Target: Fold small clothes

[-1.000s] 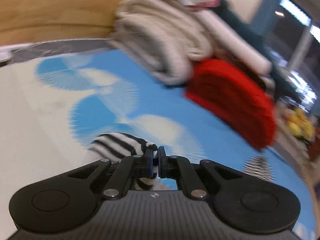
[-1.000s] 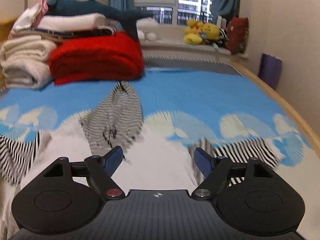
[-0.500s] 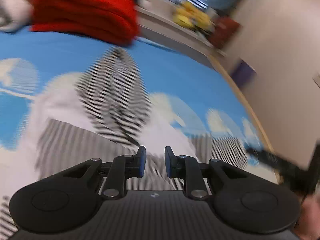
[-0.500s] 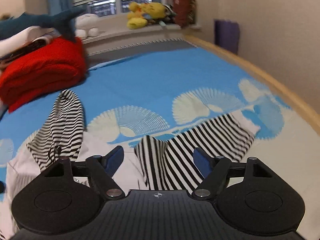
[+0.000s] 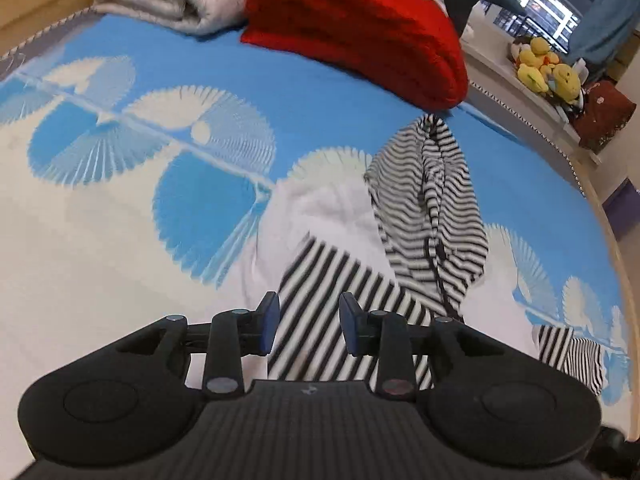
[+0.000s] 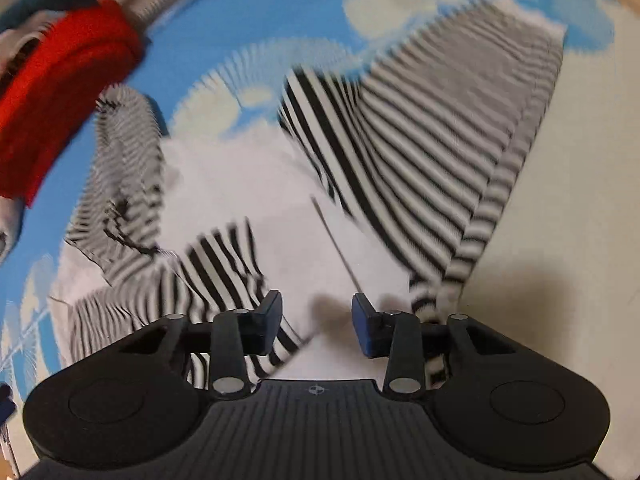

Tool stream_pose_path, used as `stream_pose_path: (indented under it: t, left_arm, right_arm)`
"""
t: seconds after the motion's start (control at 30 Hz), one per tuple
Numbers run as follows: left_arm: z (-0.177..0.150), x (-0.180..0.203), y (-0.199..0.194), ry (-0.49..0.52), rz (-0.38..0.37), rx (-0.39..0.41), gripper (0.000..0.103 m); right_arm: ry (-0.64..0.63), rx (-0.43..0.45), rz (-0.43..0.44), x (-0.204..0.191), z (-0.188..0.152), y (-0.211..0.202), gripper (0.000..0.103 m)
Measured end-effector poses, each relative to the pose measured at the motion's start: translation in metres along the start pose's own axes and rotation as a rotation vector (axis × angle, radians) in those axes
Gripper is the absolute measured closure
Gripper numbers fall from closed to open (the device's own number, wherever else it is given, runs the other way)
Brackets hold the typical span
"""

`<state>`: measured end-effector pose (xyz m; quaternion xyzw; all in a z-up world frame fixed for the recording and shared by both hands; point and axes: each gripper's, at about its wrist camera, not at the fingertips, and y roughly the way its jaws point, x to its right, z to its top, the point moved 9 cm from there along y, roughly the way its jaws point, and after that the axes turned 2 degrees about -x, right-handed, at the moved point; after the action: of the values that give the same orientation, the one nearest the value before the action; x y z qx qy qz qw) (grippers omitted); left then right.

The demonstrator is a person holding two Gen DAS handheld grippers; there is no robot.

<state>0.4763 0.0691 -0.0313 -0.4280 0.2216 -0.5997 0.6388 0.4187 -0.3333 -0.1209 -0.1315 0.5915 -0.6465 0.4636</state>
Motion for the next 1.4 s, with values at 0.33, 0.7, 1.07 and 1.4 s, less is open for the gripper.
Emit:
stream_pose_path:
  t: [0.33,0.7,1.07,1.4]
  left_arm:
    - [0.013,-0.027,0.006,0.095,0.102,0.015,0.067]
    - [-0.038,-0.019,0.041,0.182,0.035,-0.149,0.068]
    - [-0.102,-0.025,0.079,0.318,0.135,-0.343,0.067]
    - [-0.123,-0.003,0.083,0.362,0.135,-0.348,0.061]
  right_arm:
    - [0.060,0.044,-0.068,0.004,0.004,0.026,0.092]
    - [-0.003,0.209,-0.023,-0.002,0.031,-0.024,0.098]
    - [-0.074,0.085,0.047,-0.013,0.015,-0.003,0.050]
    - [-0.079,-0.105,0.033,0.015,-0.004,0.025,0.047]
